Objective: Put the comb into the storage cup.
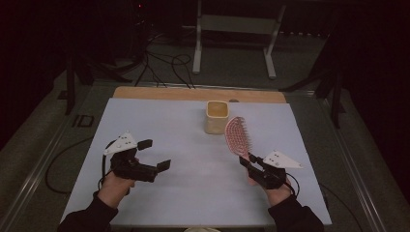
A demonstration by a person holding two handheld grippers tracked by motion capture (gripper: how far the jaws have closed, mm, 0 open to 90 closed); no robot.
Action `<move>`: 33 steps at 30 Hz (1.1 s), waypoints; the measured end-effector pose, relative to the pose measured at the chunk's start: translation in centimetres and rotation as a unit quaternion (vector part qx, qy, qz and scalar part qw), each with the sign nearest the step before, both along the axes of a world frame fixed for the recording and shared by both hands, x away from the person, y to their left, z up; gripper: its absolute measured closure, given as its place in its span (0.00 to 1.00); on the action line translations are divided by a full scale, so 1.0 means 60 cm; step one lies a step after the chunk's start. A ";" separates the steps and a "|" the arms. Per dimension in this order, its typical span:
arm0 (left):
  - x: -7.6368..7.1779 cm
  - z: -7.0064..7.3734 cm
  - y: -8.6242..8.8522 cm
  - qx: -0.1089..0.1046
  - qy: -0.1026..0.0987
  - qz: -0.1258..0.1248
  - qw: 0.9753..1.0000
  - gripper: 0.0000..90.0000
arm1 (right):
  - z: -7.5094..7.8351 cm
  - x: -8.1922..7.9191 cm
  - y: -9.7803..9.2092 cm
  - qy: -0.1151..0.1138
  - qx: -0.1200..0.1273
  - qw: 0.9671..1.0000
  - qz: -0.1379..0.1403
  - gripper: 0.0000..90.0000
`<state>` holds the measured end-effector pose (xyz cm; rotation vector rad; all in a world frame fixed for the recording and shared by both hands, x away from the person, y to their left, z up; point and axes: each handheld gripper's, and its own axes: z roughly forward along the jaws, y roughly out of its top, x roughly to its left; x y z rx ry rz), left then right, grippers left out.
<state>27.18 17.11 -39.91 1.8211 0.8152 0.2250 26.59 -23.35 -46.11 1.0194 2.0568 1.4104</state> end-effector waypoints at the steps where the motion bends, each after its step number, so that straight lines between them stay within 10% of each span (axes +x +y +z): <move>1: 0.002 0.004 -0.004 -0.001 0.001 -0.004 1.000 0.00 | 0.000 0.000 0.001 0.001 0.000 1.000 0.001 0.78; 33: 0.072 0.069 -0.167 -0.014 0.040 -0.035 0.998 0.00 | 0.003 0.000 0.006 0.000 0.001 1.000 0.005 0.78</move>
